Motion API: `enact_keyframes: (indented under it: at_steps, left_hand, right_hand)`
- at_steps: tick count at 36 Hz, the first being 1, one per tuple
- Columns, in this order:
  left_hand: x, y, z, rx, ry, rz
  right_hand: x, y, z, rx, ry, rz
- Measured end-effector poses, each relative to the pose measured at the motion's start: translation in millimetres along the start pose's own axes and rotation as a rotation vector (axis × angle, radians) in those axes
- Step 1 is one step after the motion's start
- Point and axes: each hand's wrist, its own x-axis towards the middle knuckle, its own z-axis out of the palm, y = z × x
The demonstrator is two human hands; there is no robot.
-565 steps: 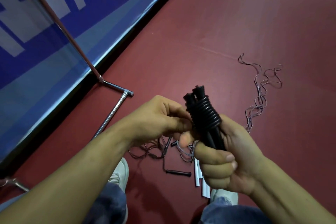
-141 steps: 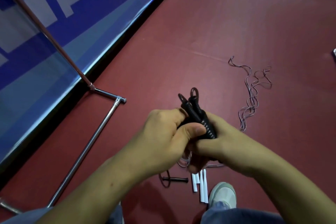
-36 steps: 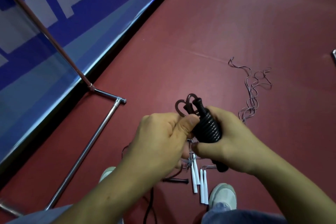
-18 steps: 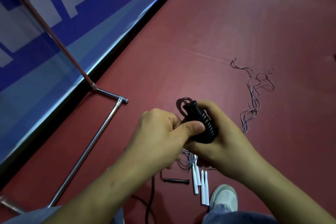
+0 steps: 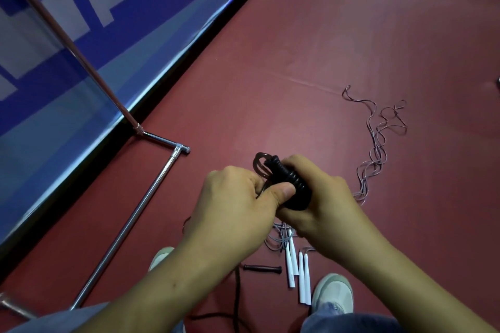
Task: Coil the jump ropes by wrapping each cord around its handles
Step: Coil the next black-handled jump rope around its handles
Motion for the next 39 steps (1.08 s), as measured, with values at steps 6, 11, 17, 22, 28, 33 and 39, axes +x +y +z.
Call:
enact_keyframes:
  at_steps: [6,11,17,22,28,33,39]
  left_hand:
    - [-6,9,3,-0.266,-0.114,-0.141]
    - [-9,20,2,-0.351,-0.102,-0.12]
    - [-1,15,2,-0.35,0.015,-0.103]
    - [6,7,-5,-0.399,-0.005,0.002]
    - [4,6,-19,-0.365,-0.073,0.081]
    - [7,3,-18,-0.266,-0.027,0.13]
    - [2,1,-10,-0.196,-0.072,0.196]
  right_hand:
    - [1,1,3,-0.27,0.122,-0.026]
    - [4,-5,10,-0.492,0.202,-0.051]
    - [-1,-10,14,-0.363,0.17,-0.066]
    - [-7,-15,6,0.023,-0.059,-0.025]
    - [-7,-10,-14,0.369,-0.191,0.02]
    - [-3,-4,-25,0.325,-0.162,0.09]
    - [5,-3,-26,-0.048,-0.004,0.114]
